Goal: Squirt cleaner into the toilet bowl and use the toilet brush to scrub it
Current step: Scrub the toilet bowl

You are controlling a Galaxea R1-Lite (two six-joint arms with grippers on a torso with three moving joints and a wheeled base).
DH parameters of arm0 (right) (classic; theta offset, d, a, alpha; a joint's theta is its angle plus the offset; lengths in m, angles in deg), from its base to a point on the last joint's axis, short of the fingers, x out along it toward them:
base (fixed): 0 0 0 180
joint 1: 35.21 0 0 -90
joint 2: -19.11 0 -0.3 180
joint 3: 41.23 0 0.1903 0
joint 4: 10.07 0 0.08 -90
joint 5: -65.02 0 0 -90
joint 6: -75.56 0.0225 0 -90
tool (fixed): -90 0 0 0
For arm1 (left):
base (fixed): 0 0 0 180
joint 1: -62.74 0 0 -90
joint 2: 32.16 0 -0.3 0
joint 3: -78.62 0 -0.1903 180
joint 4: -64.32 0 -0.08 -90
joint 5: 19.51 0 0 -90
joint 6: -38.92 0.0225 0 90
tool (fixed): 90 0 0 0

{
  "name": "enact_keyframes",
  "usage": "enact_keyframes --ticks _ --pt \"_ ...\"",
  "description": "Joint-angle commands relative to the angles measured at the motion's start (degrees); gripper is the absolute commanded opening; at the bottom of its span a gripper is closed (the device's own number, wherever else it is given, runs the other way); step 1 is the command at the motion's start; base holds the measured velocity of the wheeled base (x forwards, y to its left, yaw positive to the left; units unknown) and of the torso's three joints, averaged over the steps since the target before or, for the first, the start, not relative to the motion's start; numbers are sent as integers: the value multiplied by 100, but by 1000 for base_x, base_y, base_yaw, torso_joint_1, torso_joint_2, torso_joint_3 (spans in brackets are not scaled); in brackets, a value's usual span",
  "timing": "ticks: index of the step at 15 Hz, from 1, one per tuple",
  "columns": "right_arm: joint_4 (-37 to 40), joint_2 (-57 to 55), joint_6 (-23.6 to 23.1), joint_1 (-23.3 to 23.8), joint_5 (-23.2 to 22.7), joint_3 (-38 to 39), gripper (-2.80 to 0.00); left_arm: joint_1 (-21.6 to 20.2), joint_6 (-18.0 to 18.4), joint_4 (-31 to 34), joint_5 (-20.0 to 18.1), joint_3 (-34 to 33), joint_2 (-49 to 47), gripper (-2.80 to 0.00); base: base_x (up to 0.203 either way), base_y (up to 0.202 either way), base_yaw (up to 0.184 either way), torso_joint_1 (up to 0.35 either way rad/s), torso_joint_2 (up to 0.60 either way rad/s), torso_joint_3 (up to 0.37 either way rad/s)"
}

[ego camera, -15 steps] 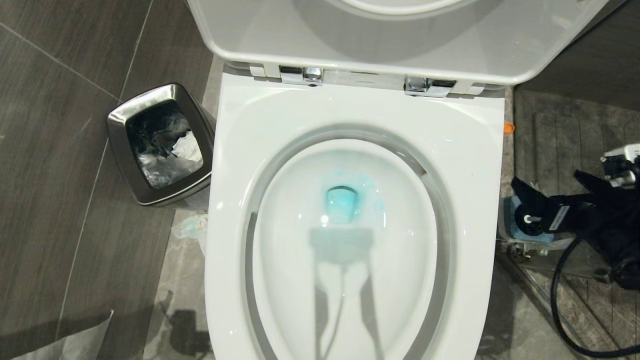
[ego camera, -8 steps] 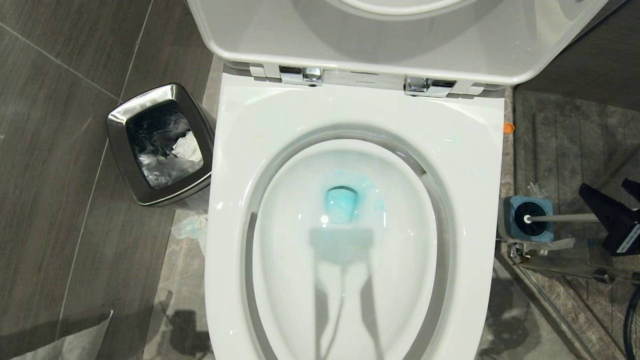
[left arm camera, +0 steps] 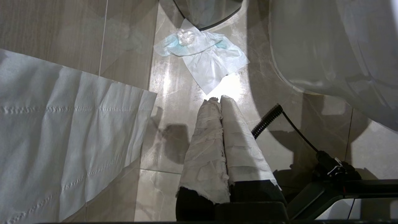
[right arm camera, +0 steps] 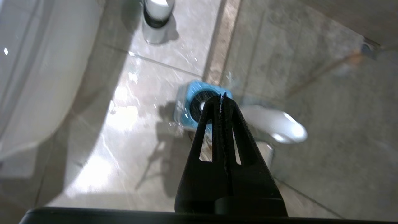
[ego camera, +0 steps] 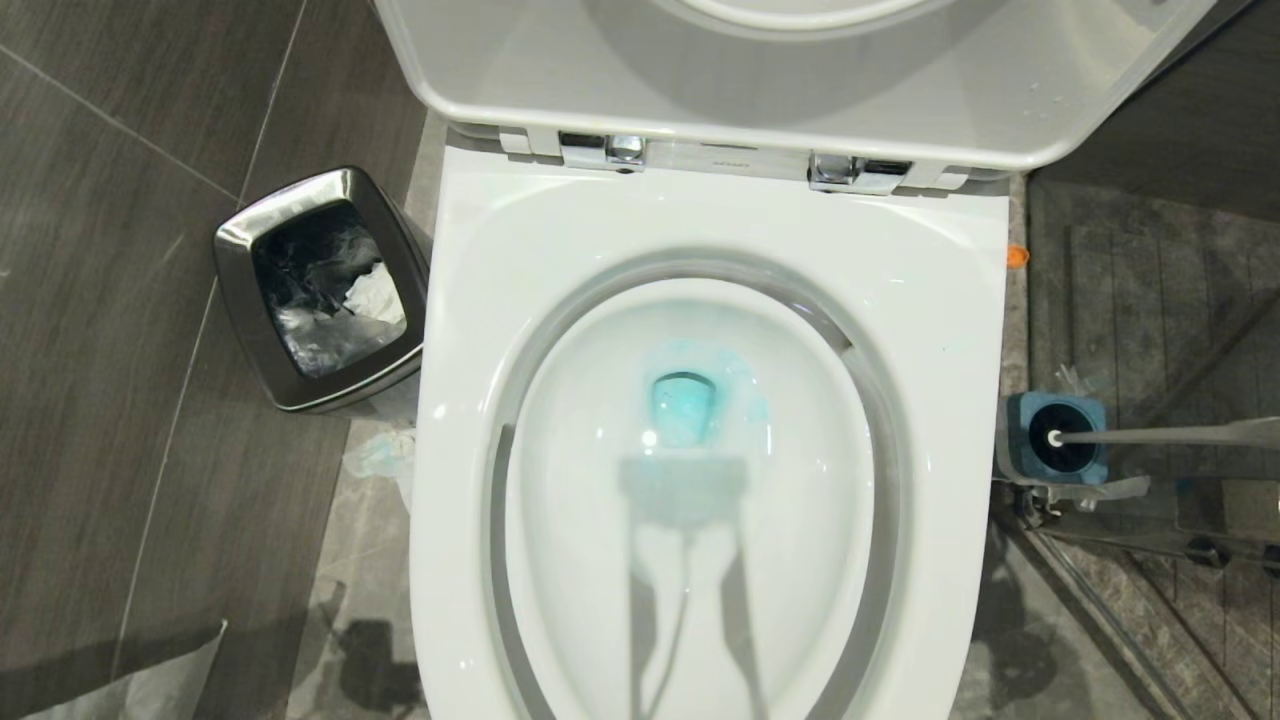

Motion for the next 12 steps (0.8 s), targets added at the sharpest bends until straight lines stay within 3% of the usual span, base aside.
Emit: enact_keyframes --ticks 1,5,7,12 --pt "919 741 -57 -2 35 -294 -280 -1 -1 2 0 0 0 -280 0 0 0 0 0 0" --pt "1979 1728 -110 11 38 -517 -280 -1 5 2 0 0 0 -280 0 0 0 0 0 0" --pt "2336 2276 -106 259 21 -529 -280 -1 2 2 0 0 0 -280 0 0 0 0 0 0" --pt "2458 3415 -67 431 -284 -260 -280 -1 5 2 0 0 0 -280 0 0 0 0 0 0"
